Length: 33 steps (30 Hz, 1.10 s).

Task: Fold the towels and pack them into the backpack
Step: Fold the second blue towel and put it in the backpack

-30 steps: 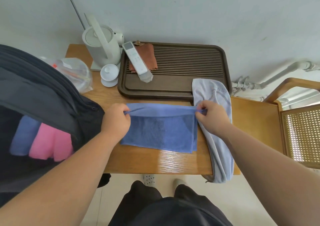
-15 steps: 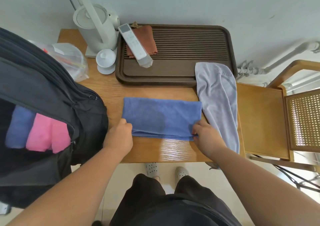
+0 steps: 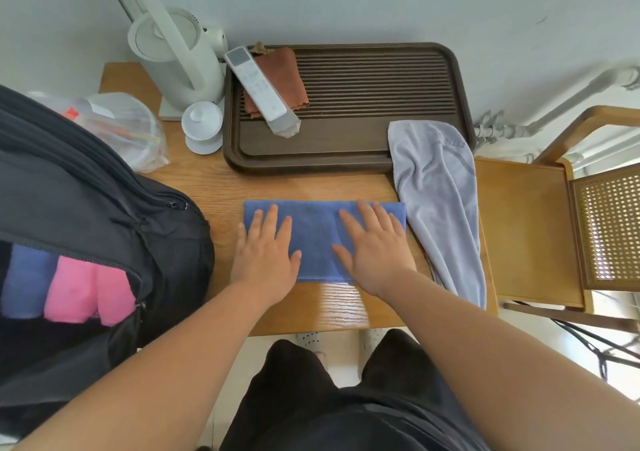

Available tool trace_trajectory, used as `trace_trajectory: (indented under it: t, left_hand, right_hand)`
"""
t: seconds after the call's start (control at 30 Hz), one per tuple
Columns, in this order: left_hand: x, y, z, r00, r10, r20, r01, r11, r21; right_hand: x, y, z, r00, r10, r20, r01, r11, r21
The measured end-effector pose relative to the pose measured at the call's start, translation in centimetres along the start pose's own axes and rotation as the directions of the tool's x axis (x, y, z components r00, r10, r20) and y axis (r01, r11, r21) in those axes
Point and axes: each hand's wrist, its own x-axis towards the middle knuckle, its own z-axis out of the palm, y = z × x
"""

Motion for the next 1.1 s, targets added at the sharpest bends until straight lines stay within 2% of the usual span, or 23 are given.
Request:
trace_trajectory:
  t: [0.1,0.2,0.37,0.57,0.63,0.7,0.77,0.83,0.97,1.1]
  left_hand:
    - [1.4,0.0,1.1,0.998,-0.013,0.058,0.014,1.0,-0.009]
    - [2.0,-0.3,2.8,0.991,-0.063,0.122,0.069,0.997,-0.047]
    - [2.0,-0.1,4.2,0.992,-0.083,0.099,0.088,0.995,-0.051]
    - [0.4,0.6,4.5,0.986,-0.088,0.144,0.101,0.991,-0.087]
    - [0.1,0.4,4.1,0.991,-0.089,0.096,0.104,0.981,-0.166]
    - [-0.2,0.1,3.7,0.987,-0.158,-0.007,0.15,0.952,-0.267]
    - [-0.3,0.0,3.5,0.955,-0.286,-0.084,0.239,0.903,-0.357]
    - [-0.1,0.3,3.1,0.899,-0.432,-0.07,0.359,0.821,-0.444]
    - [1.3,-0.1,2.3,0.752,-0.657,0.049,0.551,0.586,-0.594]
    - [2.7,-1.0,2.2,0.669,-0.713,0.208,0.586,0.334,-0.738]
  right_hand:
    - [2.2,-0.2,2.0,0.996,0.039,0.082,-0.036,0.999,-0.041]
    - [2.9,1.4,4.1,0.992,0.077,0.098,-0.074,0.997,-0.025]
    - [3.1,3.4,5.0,0.999,0.005,0.044,-0.001,0.995,-0.096]
    - [2.7,4.2,5.0,0.998,-0.048,0.044,0.053,0.99,-0.127]
    - [2.7,4.5,4.7,0.997,-0.065,0.04,0.07,0.987,-0.145]
    - [2.7,4.0,4.3,0.995,-0.092,0.036,0.096,0.984,-0.15]
    - [2.6,2.6,4.0,0.99,-0.143,0.021,0.144,0.98,-0.139]
    - [2.8,1.0,4.1,0.984,-0.176,0.013,0.176,0.976,-0.126]
    - [3.2,-0.6,5.3,0.99,-0.136,0.043,0.14,0.984,-0.107]
    - [3.3,-0.6,6.1,0.991,-0.125,0.04,0.129,0.986,-0.103]
